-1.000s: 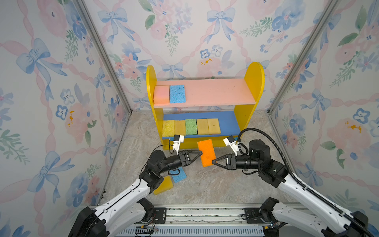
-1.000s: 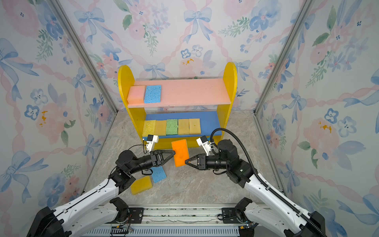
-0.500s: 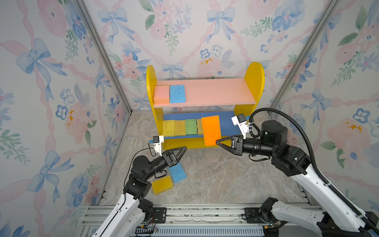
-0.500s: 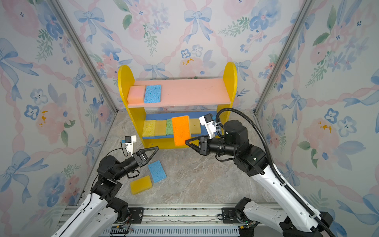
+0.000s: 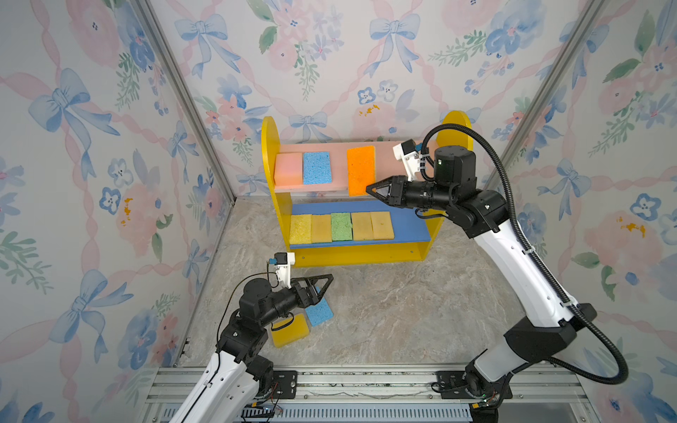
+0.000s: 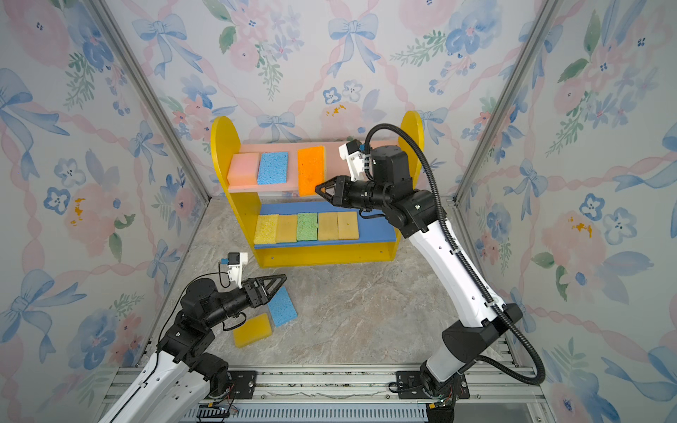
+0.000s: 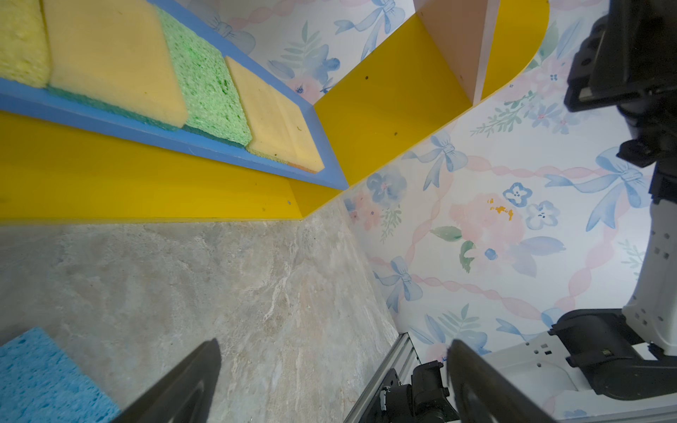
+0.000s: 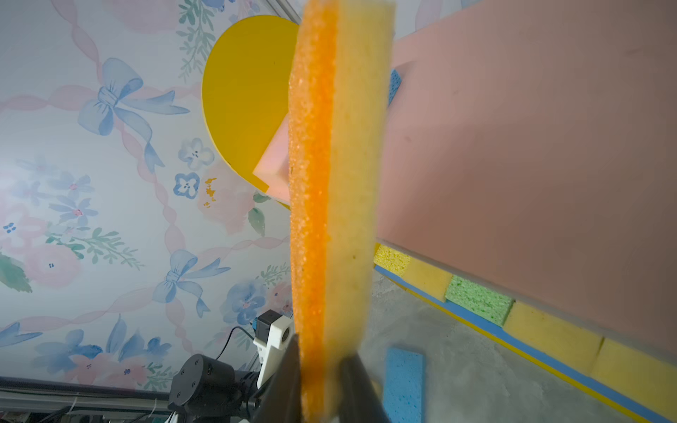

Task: Place and organize the cleaning sponges onto the shelf
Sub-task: 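Carry the orange sponge with the right gripper onto the pink top board, then lower the orange sponge beside the blue sponge and open the right gripper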

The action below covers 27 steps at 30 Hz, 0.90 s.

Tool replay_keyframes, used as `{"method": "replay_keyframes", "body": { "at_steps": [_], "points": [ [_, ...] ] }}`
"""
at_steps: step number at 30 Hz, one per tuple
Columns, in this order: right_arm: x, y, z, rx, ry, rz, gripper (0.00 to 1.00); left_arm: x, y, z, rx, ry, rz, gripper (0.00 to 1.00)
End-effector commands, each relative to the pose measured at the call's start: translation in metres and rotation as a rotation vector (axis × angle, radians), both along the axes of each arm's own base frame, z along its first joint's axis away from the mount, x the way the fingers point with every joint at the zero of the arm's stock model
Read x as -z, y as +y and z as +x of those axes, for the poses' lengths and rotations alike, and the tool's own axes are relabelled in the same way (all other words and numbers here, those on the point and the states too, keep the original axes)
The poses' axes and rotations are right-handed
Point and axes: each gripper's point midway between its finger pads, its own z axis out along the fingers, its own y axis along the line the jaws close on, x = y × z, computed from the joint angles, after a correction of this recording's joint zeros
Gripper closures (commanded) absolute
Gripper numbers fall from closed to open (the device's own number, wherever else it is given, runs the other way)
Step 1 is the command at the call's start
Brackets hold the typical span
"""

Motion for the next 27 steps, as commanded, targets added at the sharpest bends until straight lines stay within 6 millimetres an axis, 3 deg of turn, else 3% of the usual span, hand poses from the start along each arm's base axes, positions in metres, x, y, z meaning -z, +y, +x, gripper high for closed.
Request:
{"method": "replay_keyframes", "body": {
  "at_steps": [1,6,12,13,16,18,21,27],
  "points": [
    [0.004,0.008,0.015,-0.019,0.039,-0.018,0.81,0.006,0.002,0.002,0.005,-0.018,0.052,0.02],
    [0.006,0.021,0.039,-0.026,0.056,-0.01,0.8,0.012,0.001,0.004,0.015,-0.003,0.068,0.02],
    [0.011,0.021,0.053,-0.015,0.065,0.004,0.78,0.017,0.002,0.006,0.014,0.005,0.075,0.02],
    [0.012,0.021,0.054,-0.017,0.065,0.005,0.73,0.017,0.002,0.006,0.015,0.006,0.075,0.02],
    [0.015,0.019,0.056,-0.006,0.099,0.014,0.43,0.019,0.003,0.006,0.015,0.011,0.077,0.02],
    [0.016,0.016,0.056,0.0,0.097,0.01,0.3,0.018,0.003,0.007,0.014,0.015,0.074,0.02],
    [0.015,0.004,0.057,0.03,0.092,-0.002,0.23,0.013,0.003,0.007,0.013,0.004,0.068,0.02],
    [0.02,-0.031,0.048,0.141,0.083,-0.096,0.17,-0.006,0.003,0.007,0.011,-0.028,0.046,0.02]
  ]
}}
